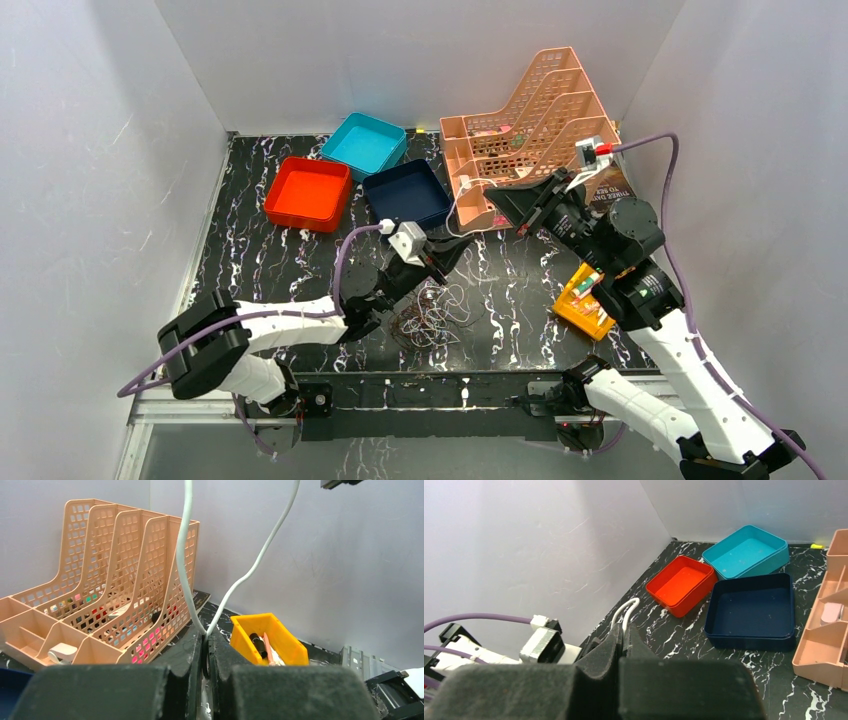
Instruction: Untangle the cables
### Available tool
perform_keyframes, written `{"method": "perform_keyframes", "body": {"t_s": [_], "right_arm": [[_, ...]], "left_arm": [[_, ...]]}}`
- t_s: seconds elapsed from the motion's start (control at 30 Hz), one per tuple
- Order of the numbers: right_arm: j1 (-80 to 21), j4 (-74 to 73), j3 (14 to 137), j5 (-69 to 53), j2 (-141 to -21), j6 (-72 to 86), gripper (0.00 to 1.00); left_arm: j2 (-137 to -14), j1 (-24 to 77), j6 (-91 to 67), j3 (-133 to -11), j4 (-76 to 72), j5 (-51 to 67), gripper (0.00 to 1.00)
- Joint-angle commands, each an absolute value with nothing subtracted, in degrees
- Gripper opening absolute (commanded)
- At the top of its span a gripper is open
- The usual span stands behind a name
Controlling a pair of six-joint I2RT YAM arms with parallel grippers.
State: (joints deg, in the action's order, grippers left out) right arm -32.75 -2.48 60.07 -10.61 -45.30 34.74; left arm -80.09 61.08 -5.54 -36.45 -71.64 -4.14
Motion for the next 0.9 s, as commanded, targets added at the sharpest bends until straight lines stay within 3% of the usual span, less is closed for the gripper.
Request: {"method": "perform_keyframes", "body": {"t_s": [0.0, 0.1, 0.23, 0.43, 0.6, 0.87], "right_arm": [[-32.9, -1.2, 59.4, -6.4, -43.8, 34.1, 0.03], [-32.9, -3.5, 58.3, -2.1, -43.2, 33.3, 0.08], [-32.9, -5.9, 56.8, 2.3, -42.9, 32.1, 0.22], [-32.9, -7.7, 55.5, 5.1, -42.3, 30.0, 0.38], [-32.9, -8.2, 53.9, 5.8, -42.1, 29.6, 0.45], [-32.9, -8.9, 51.0, 4.3, -42.0, 30.4, 0.49]], "left_arm": [[-75.2, 61.3, -6.5, -34.5, -74.5, -7.5, 0.0], [-73.1, 61.3, -7.3, -33.1, -71.2, -9.6, 0.0], [-68.4, 61.3, -9.6, -33.2, -59.1, -14.1, 0.0], [-63.7, 61.2, -17.3, -43.7, -21.5, -25.3, 0.0], [-62.5, 61.0, -20.3, -50.5, -5.3, -29.5, 0.0], [-62.7, 47.3, -25.6, -58.0, 9.8, -17.6, 0.0]]}}
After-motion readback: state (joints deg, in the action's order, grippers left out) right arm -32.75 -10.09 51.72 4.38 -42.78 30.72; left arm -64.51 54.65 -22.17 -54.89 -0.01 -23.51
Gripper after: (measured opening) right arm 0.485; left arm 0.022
